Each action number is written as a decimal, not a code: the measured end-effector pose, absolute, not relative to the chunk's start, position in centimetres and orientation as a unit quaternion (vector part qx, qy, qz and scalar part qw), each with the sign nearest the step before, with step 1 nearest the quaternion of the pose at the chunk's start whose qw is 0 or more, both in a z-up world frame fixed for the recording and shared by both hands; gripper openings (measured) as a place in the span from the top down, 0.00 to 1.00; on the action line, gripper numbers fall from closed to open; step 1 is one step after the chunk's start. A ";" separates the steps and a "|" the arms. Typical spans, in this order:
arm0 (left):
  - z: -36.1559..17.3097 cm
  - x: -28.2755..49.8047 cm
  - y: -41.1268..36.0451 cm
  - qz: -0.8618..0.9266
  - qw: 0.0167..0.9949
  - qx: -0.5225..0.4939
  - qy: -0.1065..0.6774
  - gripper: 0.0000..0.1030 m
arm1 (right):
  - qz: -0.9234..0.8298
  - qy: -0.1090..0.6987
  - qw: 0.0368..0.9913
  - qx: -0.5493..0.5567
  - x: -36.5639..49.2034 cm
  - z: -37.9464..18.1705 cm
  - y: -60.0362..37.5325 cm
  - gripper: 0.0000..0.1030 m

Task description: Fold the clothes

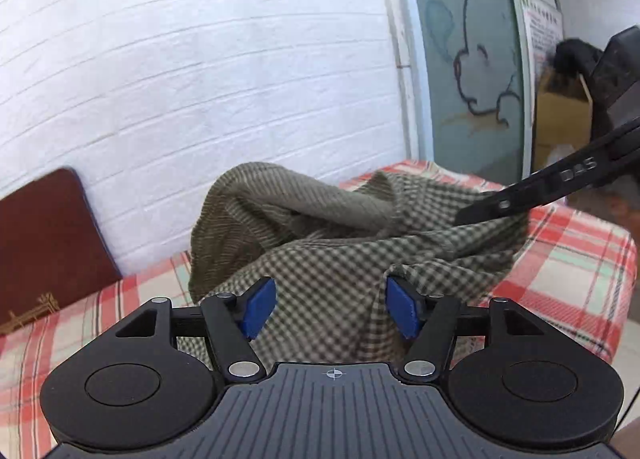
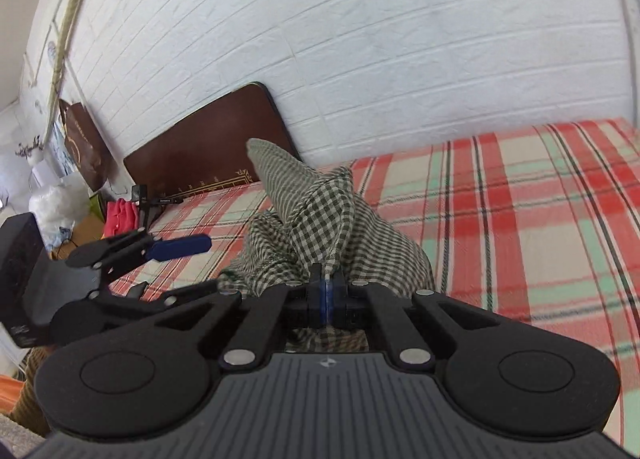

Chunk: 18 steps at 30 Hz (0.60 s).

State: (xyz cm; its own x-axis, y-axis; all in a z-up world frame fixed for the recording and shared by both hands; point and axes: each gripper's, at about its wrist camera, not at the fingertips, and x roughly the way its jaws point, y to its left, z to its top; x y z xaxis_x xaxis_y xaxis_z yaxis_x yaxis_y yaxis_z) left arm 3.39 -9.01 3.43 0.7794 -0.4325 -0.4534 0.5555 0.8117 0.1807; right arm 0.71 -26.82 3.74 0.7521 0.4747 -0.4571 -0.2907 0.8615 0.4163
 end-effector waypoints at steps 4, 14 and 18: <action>3.8 3.6 -6.4 -0.309 0.924 0.100 0.203 0.23 | 0.167 0.264 0.935 0.166 -0.3 4.0 -28.2 0.98; 1.5 4.1 3.4 -0.183 0.952 -0.012 0.244 0.17 | 0.079 0.246 0.943 0.209 1.5 2.6 -31.5 0.98; -0.9 6.4 5.1 -0.137 0.948 -0.051 0.283 0.17 | 0.077 0.259 0.940 0.207 1.9 1.7 -31.4 0.98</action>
State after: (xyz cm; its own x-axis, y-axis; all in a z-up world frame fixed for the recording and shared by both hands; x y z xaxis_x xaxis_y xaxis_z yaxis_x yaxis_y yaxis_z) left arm 6.42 5.09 -0.87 0.8022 -0.2892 -0.5223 0.2317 0.9571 -0.1742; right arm 1.87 -31.42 1.67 0.8542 0.2526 -0.4544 -0.0379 0.9020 0.4301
